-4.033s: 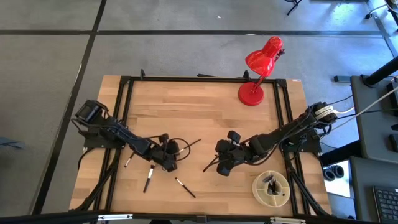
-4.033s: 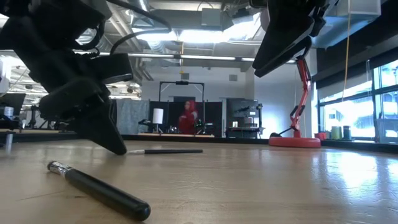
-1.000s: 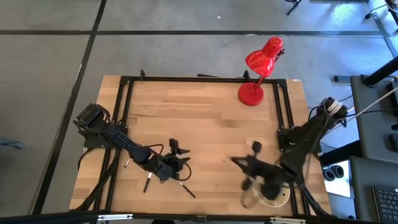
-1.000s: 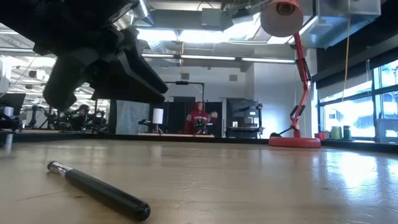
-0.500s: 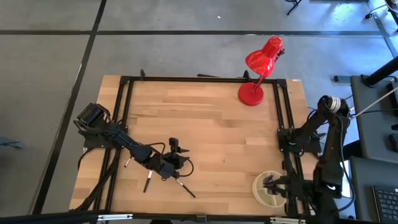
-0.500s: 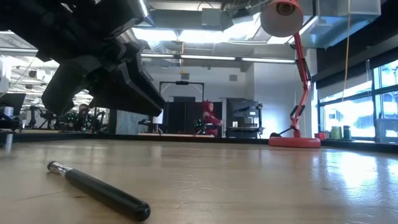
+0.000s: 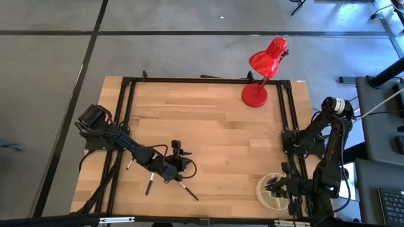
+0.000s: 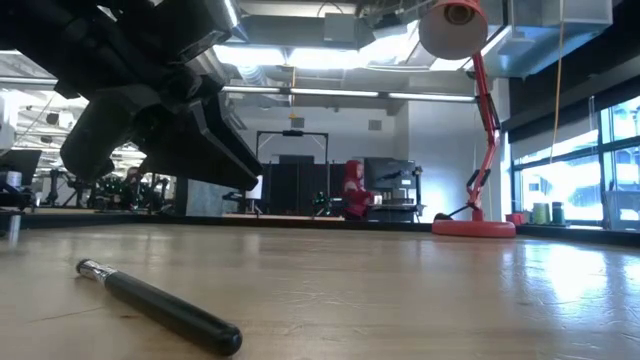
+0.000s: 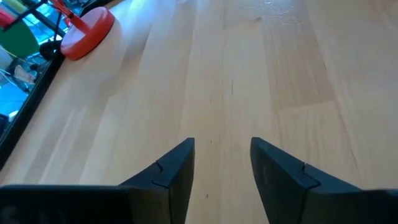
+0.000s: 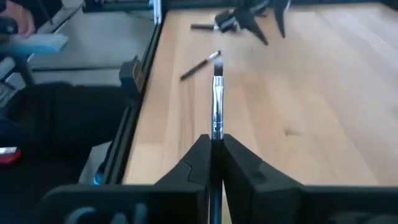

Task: Put items in baskets/containers
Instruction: Put the black eyeshadow brush into the yellow pen organizer

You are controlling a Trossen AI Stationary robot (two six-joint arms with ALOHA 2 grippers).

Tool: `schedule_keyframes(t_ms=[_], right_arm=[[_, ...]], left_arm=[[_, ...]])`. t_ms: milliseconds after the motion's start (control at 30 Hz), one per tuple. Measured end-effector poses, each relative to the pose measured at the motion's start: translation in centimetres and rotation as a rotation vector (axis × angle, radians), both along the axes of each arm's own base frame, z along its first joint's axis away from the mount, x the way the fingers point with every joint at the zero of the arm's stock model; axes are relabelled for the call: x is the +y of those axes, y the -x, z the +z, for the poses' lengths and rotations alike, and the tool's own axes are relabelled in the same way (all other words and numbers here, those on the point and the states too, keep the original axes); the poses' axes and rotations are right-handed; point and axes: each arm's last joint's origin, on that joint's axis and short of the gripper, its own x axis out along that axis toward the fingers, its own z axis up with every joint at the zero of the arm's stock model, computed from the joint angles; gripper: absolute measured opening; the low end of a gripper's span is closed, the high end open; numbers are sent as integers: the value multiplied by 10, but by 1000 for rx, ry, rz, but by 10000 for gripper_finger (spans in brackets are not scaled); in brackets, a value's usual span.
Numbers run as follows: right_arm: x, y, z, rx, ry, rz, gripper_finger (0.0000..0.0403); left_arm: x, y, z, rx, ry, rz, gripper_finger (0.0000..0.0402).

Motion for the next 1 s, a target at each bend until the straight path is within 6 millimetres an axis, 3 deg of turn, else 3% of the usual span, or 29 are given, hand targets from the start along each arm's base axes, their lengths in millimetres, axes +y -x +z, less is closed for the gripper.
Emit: schedule_keyframes(t_ms=[267, 633, 800, 1000], right_arm=[[2, 2, 9, 124, -80, 35, 40], [-10, 5, 26, 112, -168, 33, 83], [-24, 5, 42, 41, -202, -2, 107], [-48, -6, 64, -112, -197, -111, 110]], left_arm=[[-1, 0, 0, 7, 13, -15, 155], [-3, 1, 1, 10, 9, -31, 155], [-8, 7, 13, 46, 85, -158, 155], [-14, 18, 10, 260, 302, -402, 149]])
